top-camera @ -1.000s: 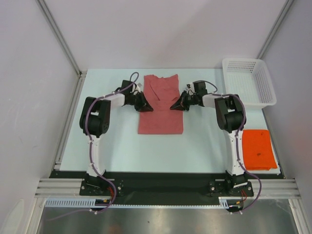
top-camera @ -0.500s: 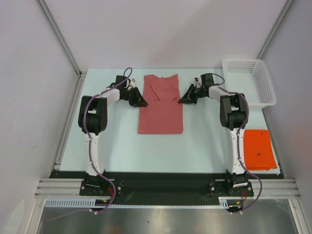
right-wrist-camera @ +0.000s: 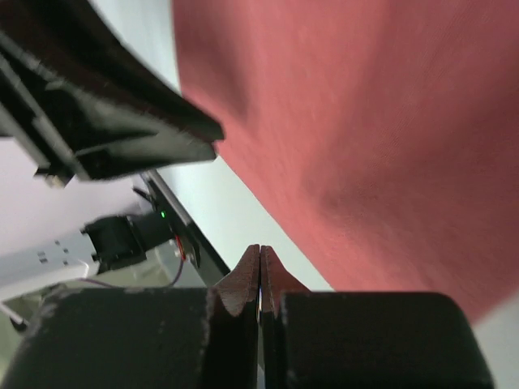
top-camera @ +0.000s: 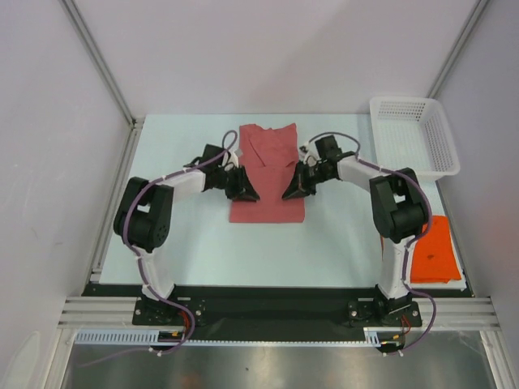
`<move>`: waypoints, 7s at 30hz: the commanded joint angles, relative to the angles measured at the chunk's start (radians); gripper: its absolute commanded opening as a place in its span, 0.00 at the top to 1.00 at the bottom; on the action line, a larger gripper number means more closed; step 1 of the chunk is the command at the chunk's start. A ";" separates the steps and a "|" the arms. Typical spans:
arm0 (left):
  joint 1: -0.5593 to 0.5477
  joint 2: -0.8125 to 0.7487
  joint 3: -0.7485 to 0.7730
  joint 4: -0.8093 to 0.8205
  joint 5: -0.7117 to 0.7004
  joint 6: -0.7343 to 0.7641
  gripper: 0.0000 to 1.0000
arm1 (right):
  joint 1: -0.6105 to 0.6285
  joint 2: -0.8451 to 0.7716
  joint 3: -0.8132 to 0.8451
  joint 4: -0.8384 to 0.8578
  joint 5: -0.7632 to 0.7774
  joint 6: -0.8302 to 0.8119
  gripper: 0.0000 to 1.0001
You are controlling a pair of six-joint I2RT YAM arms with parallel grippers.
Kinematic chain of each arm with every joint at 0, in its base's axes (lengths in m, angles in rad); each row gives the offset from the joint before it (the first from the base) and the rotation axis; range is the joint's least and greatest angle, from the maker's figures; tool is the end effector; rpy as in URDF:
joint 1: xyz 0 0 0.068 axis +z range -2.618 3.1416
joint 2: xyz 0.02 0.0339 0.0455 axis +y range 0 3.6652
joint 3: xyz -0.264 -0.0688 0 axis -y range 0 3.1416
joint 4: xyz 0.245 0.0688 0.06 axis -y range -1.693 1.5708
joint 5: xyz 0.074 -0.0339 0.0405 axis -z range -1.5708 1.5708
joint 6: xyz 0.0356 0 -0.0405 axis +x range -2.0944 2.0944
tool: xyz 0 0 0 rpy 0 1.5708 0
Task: Fold and stack the t-shirts
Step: Fold the tshirt
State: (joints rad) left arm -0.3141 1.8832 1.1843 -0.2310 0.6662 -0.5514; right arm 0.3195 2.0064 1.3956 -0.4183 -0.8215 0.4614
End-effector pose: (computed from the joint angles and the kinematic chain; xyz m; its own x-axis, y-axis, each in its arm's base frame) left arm 0.3625 -0.1409 0.1713 -0.9607 -0.1210 -0.2498 0.1069 0.6694 -0.7352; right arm 0.3879 0.1558 0.1773 -0.9832 -0.0059 -0.1824 -0.1503 0.5927 0.7913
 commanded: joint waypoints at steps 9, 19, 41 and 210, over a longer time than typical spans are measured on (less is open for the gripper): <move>0.112 0.074 -0.164 0.036 -0.028 0.068 0.74 | -0.068 0.087 -0.194 0.118 -0.031 -0.041 1.00; 0.116 -0.174 -0.368 0.039 -0.132 0.059 0.71 | -0.151 -0.118 -0.411 0.087 0.137 -0.064 1.00; 0.070 -0.589 -0.874 0.409 -0.487 -0.878 0.38 | 0.260 -0.511 -0.952 0.772 0.844 0.988 0.56; 0.173 0.527 0.324 0.684 -0.062 -0.541 0.82 | -0.171 0.557 0.347 0.634 0.147 0.643 0.98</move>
State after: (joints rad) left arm -0.1909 2.4016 1.5181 0.3809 0.6357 -1.0573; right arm 0.1894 2.5126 1.6901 0.3271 -0.7288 1.1080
